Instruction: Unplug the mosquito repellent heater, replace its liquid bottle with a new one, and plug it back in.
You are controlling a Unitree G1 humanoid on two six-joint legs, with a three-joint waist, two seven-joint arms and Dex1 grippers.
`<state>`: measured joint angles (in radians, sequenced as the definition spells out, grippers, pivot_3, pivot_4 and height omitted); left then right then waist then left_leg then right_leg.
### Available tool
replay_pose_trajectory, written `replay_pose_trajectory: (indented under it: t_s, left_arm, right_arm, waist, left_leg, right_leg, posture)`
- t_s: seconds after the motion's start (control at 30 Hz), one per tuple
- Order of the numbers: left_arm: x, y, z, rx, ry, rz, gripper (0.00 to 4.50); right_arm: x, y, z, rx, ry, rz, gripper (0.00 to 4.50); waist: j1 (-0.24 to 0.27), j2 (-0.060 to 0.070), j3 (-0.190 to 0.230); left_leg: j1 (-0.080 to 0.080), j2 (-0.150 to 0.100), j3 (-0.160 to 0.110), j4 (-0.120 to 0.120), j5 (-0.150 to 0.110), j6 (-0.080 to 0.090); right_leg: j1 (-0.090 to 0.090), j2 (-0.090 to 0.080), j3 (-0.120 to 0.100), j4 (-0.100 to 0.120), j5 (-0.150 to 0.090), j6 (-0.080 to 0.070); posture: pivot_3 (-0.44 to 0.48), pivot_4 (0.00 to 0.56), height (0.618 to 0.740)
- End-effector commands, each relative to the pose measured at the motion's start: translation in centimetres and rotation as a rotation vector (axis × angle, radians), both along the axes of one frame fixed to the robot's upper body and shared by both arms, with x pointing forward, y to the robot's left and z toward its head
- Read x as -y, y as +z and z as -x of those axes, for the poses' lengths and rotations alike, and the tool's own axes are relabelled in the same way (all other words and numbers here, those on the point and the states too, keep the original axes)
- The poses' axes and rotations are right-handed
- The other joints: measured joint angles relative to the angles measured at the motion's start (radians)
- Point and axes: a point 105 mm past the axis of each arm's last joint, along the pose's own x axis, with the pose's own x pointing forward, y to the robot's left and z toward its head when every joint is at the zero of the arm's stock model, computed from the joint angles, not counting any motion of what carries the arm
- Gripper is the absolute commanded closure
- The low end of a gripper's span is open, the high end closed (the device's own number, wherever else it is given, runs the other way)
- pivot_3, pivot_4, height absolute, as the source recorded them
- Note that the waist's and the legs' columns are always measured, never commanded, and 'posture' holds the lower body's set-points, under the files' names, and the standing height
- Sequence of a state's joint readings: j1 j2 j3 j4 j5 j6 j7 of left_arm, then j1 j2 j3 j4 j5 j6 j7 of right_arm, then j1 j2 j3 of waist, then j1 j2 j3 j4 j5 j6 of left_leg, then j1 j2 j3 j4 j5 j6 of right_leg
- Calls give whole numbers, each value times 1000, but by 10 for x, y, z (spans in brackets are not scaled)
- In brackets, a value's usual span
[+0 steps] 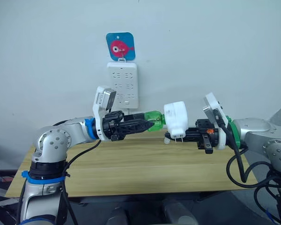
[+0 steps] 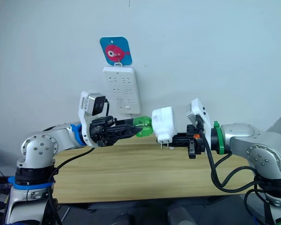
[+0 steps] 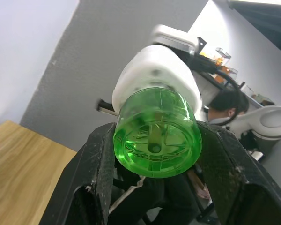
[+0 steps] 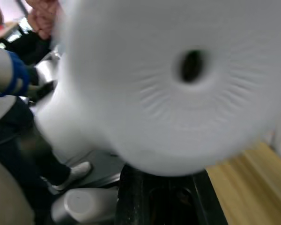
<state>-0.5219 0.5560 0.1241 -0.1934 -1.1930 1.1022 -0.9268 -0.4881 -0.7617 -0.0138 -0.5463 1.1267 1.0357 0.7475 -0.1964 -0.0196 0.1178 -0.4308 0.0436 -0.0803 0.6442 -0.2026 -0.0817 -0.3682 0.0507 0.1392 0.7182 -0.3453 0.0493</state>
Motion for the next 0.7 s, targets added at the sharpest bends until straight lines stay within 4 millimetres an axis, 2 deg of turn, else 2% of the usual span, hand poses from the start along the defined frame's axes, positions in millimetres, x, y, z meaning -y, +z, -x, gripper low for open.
replay_pose_trajectory:
  t_s: [0.03,0.23,0.47,0.63,0.7]
  left_arm:
    - [1,2,-5,46,31,-18,2246]
    - [2,-7,-10,110,59,-75,2246]
    - [2,-18,-5,185,20,-154,2246]
    - [-2,-25,-3,199,-1,-191,2246]
    - [-3,-26,-1,193,-17,-195,2246]
  right_arm:
    - [-1,16,8,37,9,-53,4500]
    - [-4,25,11,17,3,-94,4500]
    - [-5,44,-3,9,-70,-179,4500]
    - [-2,53,-3,-41,-48,-205,4500]
    - [3,59,-11,-56,-89,-244,4500]
  waist:
    - [0,0,0]
    - [-1,0,0]
    - [-4,0,0]
    - [-4,0,0]
    - [-4,0,0]
  left_leg:
    - [0,0,0,0,0,0]
    - [0,0,0,0,0,0]
    - [0,0,1,0,0,0]
    - [0,0,1,-1,0,0]
    - [0,0,1,-1,0,0]
  right_leg:
    - [0,0,0,0,0,0]
    - [0,0,0,0,0,0]
    - [0,0,1,0,0,0]
    - [-1,0,1,0,0,0]
    - [-1,0,1,0,0,0]
  posture:
    - [-197,48,740]
    - [-202,46,740]
    - [-202,46,740]
    - [-195,47,740]
    - [-194,48,740]
